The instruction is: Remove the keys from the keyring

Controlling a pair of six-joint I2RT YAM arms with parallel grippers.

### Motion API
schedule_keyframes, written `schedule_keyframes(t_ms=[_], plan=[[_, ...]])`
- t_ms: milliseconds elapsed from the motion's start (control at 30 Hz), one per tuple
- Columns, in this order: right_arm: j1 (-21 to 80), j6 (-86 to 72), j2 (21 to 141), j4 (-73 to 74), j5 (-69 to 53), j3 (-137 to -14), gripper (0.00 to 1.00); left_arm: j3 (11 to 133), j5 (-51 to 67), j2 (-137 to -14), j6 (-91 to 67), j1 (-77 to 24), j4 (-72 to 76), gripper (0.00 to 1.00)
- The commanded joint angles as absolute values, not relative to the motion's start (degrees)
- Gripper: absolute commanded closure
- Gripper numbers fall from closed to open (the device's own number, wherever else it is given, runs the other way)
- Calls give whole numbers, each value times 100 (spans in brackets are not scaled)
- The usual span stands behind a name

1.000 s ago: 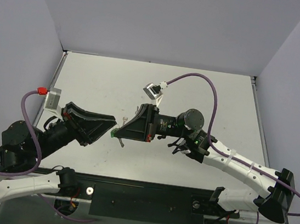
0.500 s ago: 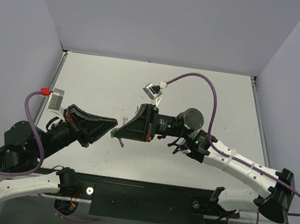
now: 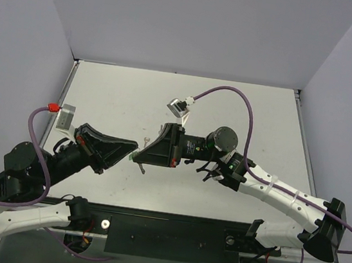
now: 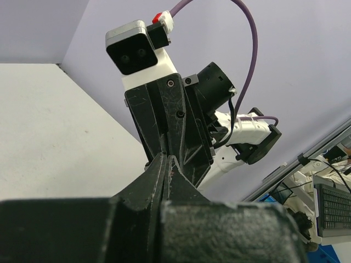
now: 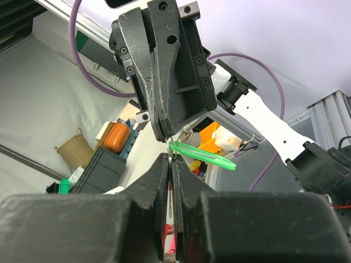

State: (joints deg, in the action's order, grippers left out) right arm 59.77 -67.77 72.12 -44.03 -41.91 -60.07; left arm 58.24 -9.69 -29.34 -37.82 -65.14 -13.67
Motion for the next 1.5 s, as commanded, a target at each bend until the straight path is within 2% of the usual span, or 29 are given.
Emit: schedule_keyframes(t_ms=[0,700,1467], plan=[[6020,-6566,7005,-4606,-4140,-6179,100,6020,-431,-3085,-3648,-6530,-1687,100],[5801,-6381,6741,-4166,-4149,-6143,100,6231,158,-3305,-3401,-6530,-2303,100],[5537,-6328,6548,-3806,-4342,-6222,100,6336,246,-3550,-3147,-6530,-3005,100]])
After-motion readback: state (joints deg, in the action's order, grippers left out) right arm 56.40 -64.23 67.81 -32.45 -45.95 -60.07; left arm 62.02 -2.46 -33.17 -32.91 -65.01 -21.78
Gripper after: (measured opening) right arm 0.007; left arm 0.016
